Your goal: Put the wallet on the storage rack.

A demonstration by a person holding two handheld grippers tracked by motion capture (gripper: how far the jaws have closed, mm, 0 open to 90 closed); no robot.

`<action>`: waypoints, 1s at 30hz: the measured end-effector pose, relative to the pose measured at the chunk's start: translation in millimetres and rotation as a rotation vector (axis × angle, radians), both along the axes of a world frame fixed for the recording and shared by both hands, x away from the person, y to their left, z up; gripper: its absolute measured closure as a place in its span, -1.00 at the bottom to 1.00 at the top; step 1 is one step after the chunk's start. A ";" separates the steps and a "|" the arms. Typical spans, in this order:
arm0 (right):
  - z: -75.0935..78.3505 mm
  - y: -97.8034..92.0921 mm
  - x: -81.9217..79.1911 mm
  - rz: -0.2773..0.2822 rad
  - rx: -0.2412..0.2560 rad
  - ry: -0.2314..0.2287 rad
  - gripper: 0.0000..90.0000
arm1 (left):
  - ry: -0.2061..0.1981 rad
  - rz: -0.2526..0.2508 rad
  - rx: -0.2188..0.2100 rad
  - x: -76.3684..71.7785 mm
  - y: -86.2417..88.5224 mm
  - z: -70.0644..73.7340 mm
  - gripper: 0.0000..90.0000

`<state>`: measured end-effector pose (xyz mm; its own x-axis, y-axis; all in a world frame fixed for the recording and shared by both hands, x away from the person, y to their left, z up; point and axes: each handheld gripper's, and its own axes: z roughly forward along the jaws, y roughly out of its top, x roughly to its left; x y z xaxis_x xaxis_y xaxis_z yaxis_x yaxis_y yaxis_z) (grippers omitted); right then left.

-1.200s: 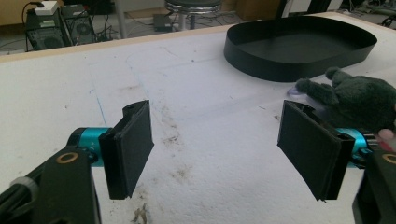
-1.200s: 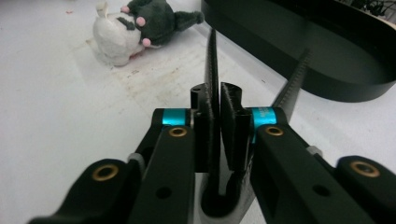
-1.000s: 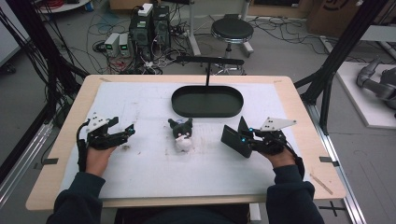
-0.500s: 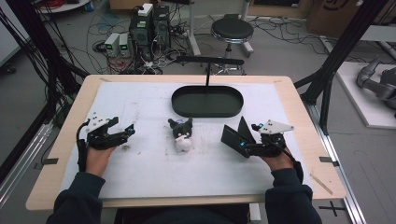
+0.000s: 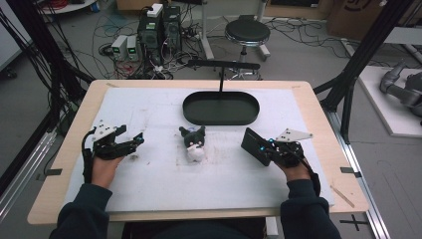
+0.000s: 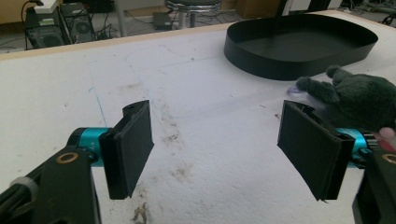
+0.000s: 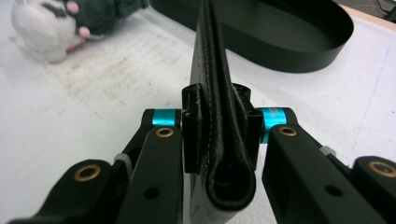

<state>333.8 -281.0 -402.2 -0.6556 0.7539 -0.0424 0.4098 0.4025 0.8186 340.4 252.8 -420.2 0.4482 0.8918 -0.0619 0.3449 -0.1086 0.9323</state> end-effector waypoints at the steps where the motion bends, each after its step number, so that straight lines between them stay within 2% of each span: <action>1: 1.5 -0.1 0.4 -0.005 0.001 -0.004 0.73 | 0.000 0.000 0.000 0.0 0.0 0.0 -0.42; 5: 6.1 0.4 2.0 -0.010 0.012 -0.015 0.74 | -0.001 -0.001 -0.003 -0.5 0.5 0.1 -0.42; 7: 11.6 0.6 7.0 -0.012 0.037 -0.019 0.74 | -0.006 -0.008 -0.004 -0.9 0.5 0.1 -0.42; 12: 23.9 0.8 13.0 -0.014 0.072 -0.057 0.74 | -0.028 -0.023 -0.003 -1.7 -0.6 0.8 -0.42; 14: 34.1 5.8 22.6 -0.016 0.081 -0.085 0.74 | -0.045 -0.023 -0.011 -2.1 -0.4 1.5 -0.44; 17: 39.1 11.2 30.1 -0.020 0.090 -0.092 0.74 | -0.045 -0.029 -0.016 -1.7 -0.7 1.0 -0.46; 21: 50.1 28.0 51.5 -0.007 0.078 -0.116 0.75 | -0.038 -0.033 -0.010 -1.1 -0.9 0.5 -0.46; 23: 51.8 31.8 55.7 -0.003 0.079 -0.122 0.75 | -0.036 -0.031 -0.011 -1.0 -1.0 0.3 -0.46; 26: 55.7 47.5 75.8 0.005 0.078 -0.127 0.75 | -0.035 -0.033 -0.010 -0.7 -0.9 0.1 -0.46; 30: 51.8 64.7 98.2 0.007 0.061 -0.127 0.75 | -0.033 -0.036 -0.011 -0.8 -1.2 0.1 -0.46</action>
<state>432.0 -216.4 -350.3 -0.6531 0.7530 -0.0800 0.2986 0.3532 0.8866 339.6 251.5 -420.1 0.4822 0.8743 -0.0557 0.3097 -0.1106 0.9444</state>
